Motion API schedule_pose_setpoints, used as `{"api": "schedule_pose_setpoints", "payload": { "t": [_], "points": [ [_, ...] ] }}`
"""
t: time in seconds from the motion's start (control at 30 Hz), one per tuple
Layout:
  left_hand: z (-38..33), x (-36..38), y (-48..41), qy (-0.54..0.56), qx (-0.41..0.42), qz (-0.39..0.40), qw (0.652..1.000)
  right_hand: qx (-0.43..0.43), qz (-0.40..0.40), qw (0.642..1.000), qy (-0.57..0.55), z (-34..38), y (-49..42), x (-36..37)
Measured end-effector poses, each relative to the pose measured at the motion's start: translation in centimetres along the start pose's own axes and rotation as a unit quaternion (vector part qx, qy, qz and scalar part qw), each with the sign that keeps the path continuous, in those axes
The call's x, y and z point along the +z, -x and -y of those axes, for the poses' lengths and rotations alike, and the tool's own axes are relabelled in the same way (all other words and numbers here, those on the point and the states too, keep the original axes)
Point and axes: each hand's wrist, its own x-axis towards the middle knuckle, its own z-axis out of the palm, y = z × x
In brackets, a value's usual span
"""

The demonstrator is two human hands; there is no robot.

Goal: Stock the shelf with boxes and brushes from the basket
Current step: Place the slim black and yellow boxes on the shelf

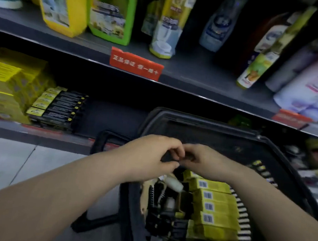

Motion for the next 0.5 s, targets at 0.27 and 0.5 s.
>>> {"api": "schedule_pose_setpoints", "payload": {
  "t": [0.27, 0.5],
  "points": [
    [-1.1, 6.9, -1.5, -0.077, -0.014, 0.188, 0.979, 0.072, 0.237, 0.965, 0.087, -8.1, 3.6, 10.7],
    [0.4, 7.7, -1.5, -0.104, -0.054, 0.220, 0.968, 0.048, 0.291, 0.942, 0.161, -7.5, 1.4, 15.4]
  ]
}}
